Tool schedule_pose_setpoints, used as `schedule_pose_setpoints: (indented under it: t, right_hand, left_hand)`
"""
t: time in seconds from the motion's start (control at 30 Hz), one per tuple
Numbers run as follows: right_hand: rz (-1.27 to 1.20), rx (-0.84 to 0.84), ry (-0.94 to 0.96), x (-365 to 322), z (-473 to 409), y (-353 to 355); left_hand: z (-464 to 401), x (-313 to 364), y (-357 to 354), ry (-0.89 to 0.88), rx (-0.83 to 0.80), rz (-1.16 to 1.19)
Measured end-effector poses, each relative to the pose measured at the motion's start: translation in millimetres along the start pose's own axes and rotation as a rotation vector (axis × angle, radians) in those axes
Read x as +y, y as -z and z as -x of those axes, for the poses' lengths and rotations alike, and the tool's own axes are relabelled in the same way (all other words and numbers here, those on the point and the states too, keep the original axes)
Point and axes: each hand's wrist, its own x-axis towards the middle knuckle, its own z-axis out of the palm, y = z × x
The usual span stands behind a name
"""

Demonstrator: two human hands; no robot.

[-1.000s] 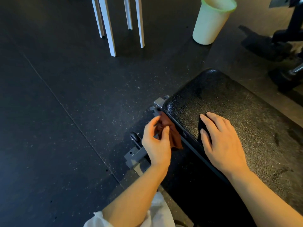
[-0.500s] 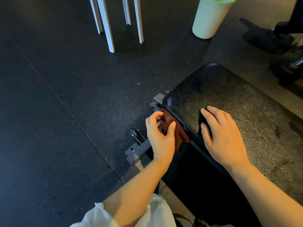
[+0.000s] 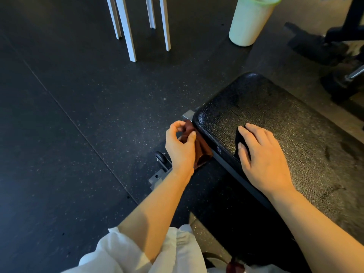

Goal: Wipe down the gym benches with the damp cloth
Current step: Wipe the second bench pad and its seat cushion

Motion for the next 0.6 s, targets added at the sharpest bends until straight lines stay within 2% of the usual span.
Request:
schedule_pose_setpoints:
  t: [0.17, 0.23, 0.33, 0.37, 0.47, 0.6]
  right_hand:
    - [0.001, -0.002, 0.002, 2, 1, -1]
    - [-0.002, 0.002, 0.007, 2, 0, -1]
    - [-0.013, 0.004, -0.01, 1, 2, -1]
    - [-0.013, 0.002, -0.015, 1, 2, -1]
    - [-0.012, 0.013, -0.013, 3, 4, -2]
    - [-0.019, 0.008, -0.018, 4, 4, -2]
  left_hand:
    - [36, -10, -2, -0.183, -0.104, -0.061]
    - [29, -19, -1, -0.115, -0.126, -0.075]
    - [23, -26, -5, 0.092, -0.058, -0.091]
    - [28, -25, -6, 0.087, -0.04, -0.089]
    - [55, -24, -1, -0.039, -0.048, -0.078]
    - [81, -22, 2, -0.176, -0.167, -0.033]
